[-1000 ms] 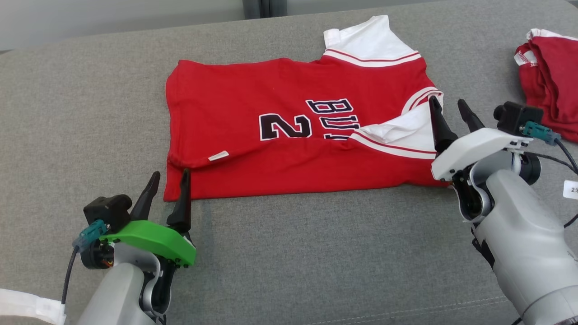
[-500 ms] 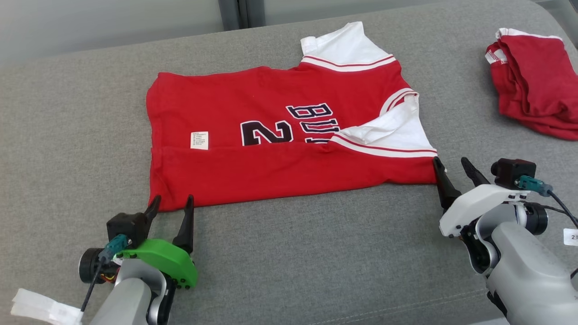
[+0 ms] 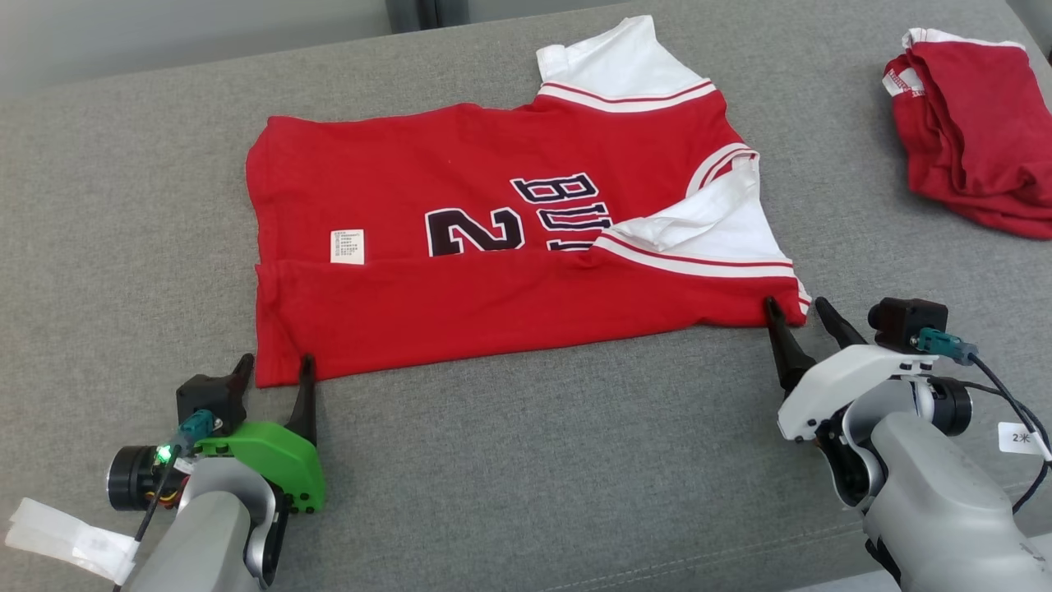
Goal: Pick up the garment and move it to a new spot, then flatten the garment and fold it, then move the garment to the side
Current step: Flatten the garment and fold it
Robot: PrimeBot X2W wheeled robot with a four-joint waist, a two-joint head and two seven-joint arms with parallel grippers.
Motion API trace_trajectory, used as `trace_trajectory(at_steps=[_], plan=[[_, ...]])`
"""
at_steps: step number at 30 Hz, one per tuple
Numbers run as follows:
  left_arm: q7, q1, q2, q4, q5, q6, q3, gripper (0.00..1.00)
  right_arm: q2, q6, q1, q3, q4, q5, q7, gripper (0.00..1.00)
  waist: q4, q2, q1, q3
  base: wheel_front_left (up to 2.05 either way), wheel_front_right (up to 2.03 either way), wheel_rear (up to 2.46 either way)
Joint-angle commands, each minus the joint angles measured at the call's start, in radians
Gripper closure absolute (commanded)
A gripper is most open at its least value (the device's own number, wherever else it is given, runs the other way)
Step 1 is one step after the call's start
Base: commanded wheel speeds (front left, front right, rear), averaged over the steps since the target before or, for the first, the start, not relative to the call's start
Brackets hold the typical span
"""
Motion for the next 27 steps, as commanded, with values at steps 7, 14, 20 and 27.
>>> trace_trajectory(at_steps=[7, 14, 20, 27], plan=[[0.002, 0.014, -0.016, -0.002, -0.039, -0.046, 0.05, 1.0, 0.025, 0.0, 0.016, 0.011, 0.004, 0.011, -0.004, 1.0, 0.001, 0.0, 0.0, 0.003, 0.0, 0.0, 0.0], [0.001, 0.077, -0.018, -0.087, -0.062, -0.079, 0.098, 1.0, 0.013, -0.001, 0.042, -0.042, -0.04, 0.016, -0.004, 1.0, 0.012, 0.0, 0.0, -0.036, 0.0, 0.0, 0.0], [0.001, 0.158, -0.017, -0.146, -0.081, -0.093, 0.107, 1.0, -0.007, -0.001, 0.127, -0.094, -0.112, 0.022, -0.004, 1.0, 0.03, 0.0, 0.0, -0.099, 0.0, 0.0, 0.0], [0.005, 0.281, -0.024, -0.216, -0.102, -0.068, 0.105, 1.0, -0.018, -0.001, 0.287, -0.132, -0.233, 0.02, -0.004, 1.0, 0.044, 0.0, 0.0, -0.15, 0.0, 0.0, 0.0]])
